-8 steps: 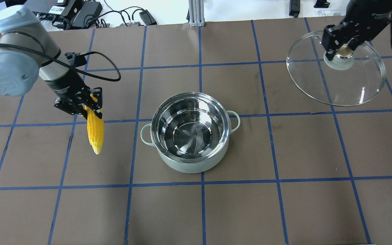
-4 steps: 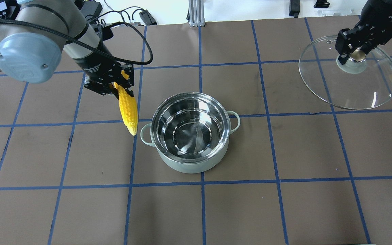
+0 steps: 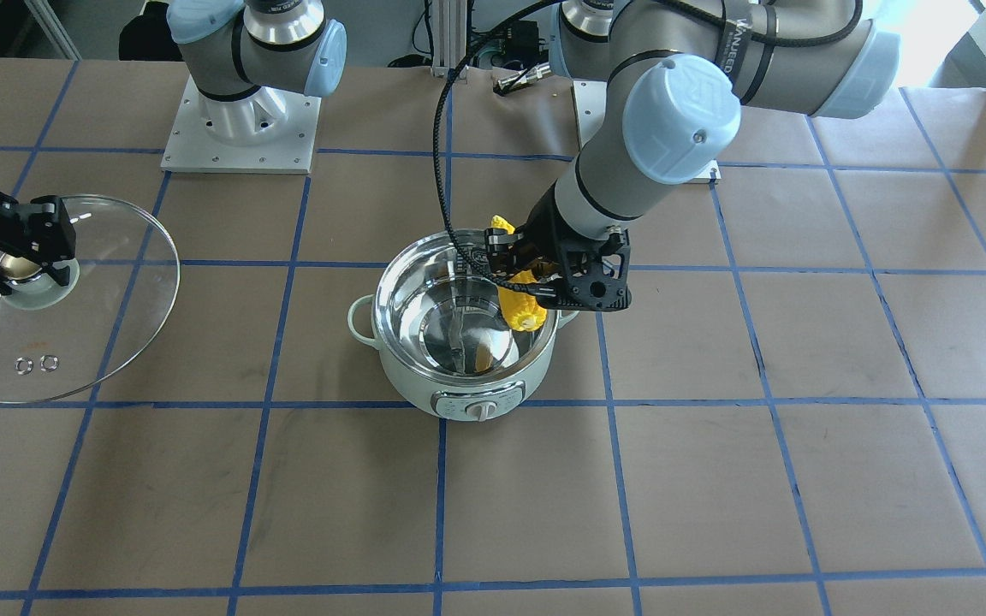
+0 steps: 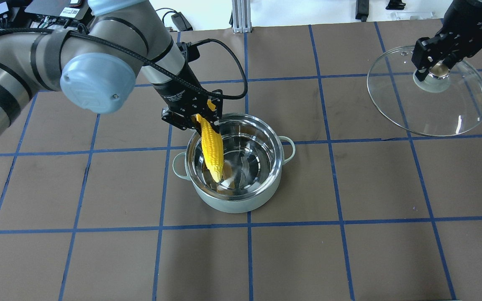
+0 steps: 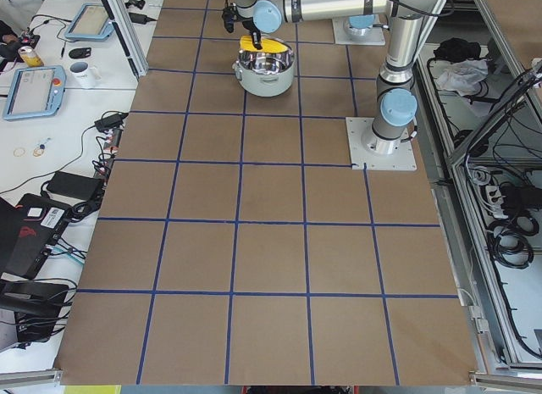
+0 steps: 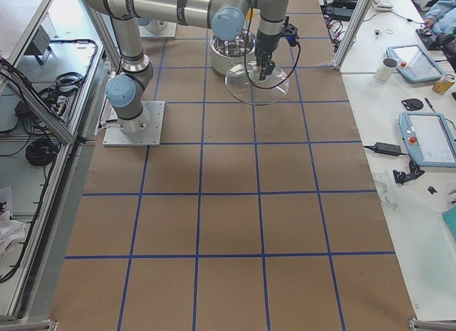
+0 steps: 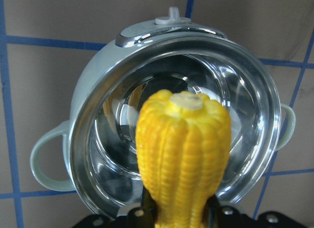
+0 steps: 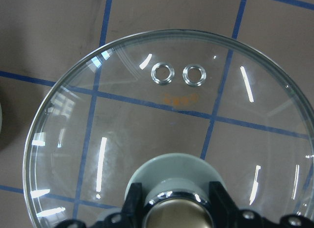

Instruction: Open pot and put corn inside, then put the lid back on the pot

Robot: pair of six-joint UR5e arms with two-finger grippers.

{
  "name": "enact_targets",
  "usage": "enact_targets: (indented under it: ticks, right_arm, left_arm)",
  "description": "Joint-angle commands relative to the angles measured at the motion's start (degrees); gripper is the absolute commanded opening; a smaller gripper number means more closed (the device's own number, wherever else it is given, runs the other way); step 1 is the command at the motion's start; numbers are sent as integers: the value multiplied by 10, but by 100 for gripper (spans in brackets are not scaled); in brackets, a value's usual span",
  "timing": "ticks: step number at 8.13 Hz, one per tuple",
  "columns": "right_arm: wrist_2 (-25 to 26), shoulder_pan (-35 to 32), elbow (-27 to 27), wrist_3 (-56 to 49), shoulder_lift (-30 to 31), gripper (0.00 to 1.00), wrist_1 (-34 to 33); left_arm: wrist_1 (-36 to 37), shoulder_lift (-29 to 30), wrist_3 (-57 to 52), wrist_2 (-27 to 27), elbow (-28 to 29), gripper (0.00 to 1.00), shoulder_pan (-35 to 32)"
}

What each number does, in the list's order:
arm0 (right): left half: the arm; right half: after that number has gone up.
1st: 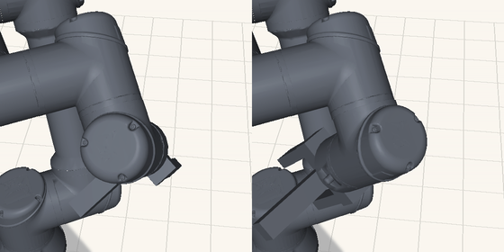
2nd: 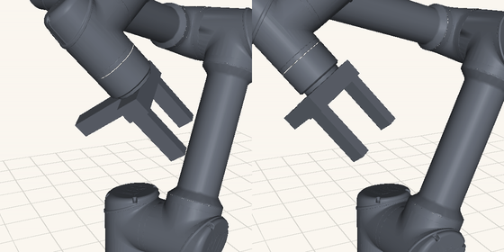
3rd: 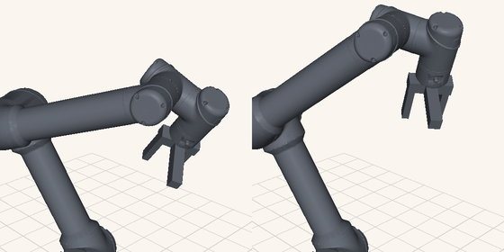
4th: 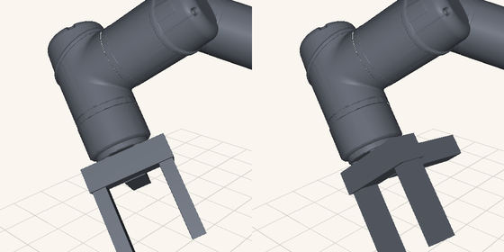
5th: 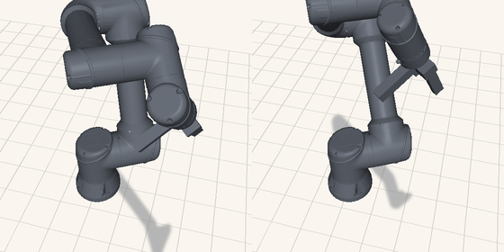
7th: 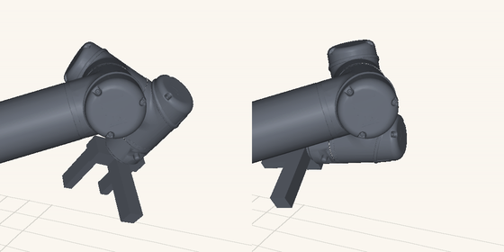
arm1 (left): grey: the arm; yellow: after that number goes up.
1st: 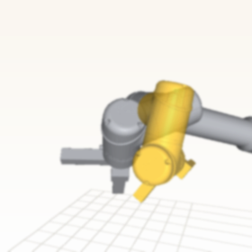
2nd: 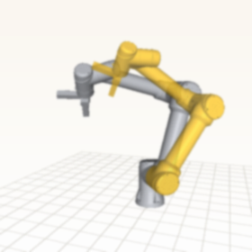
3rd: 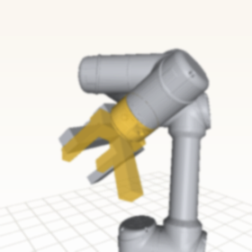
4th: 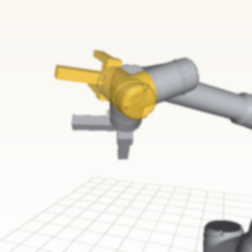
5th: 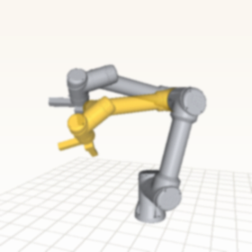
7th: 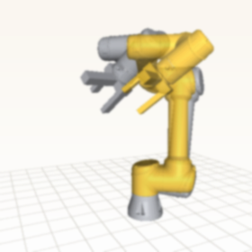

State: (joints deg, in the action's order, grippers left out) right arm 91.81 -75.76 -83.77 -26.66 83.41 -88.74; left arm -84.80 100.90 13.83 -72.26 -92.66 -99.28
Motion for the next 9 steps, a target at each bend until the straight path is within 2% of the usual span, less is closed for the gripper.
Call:
enact_targets:
  ticks: [1, 6, 7, 8, 9]
  right_arm:
    - [0, 0, 0, -6, 0, 0, -2]
    - [-2, -2, -1, -1, 1, 0, -1]
    - [-2, -4, -1, 1, 1, 0, -2]
    - [-2, -4, -1, 2, 1, 0, -2]
    - [-2, -4, -1, 2, 2, 0, -2]
  left_arm:
    - [16, 47, 26, 8, -10, 0, -32]
    - [47, 97, 27, 5, -16, 1, -45]
    - [67, 109, 27, 5, -16, 23, -50]
    - [90, 121, 34, 5, -15, 55, -50]
    - [98, 124, 62, 5, -15, 91, -50]
